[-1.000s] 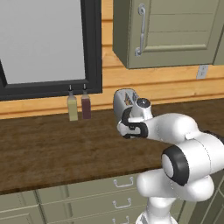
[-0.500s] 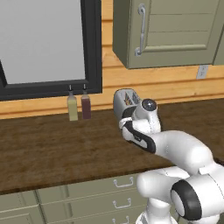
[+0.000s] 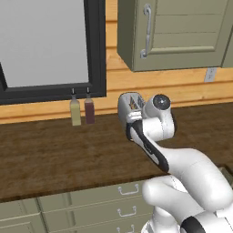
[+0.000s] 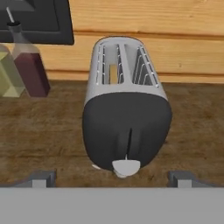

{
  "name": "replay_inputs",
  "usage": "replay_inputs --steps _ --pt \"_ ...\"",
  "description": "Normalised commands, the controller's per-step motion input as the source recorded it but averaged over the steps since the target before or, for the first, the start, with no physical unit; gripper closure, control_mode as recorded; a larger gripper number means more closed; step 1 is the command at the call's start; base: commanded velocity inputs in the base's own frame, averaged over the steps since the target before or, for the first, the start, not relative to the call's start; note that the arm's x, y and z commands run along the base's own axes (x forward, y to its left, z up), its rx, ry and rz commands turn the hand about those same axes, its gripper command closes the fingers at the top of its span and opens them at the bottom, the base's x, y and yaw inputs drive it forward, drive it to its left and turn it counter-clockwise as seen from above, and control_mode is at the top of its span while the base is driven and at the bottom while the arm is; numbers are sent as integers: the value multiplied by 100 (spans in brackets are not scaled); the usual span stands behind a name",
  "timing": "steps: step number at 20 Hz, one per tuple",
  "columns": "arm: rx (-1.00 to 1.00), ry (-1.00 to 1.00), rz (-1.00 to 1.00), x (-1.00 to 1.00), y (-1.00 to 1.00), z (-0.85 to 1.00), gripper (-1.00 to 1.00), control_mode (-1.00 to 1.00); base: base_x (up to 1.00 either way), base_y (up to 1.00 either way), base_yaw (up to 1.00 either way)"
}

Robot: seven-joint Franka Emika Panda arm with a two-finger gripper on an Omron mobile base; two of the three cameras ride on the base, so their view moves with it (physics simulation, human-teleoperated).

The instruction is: Start the toaster. Once the lever pops up, take the bread to the plate on the dining counter.

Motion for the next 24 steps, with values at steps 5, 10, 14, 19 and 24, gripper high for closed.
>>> replay_inputs --steps 5,10,14,19,24 --pt "0 0 -7 0 0 73 -100 -100 0 0 0" --pt "3 1 -2 0 0 46 -100 -100 0 0 0" --pt "0 0 0 0 0 12 -100 -100 0 0 0" --pt "0 -1 0 0 0 2 -100 -100 0 0 0" --pt "0 0 0 0 0 0 -100 -100 0 0 0"
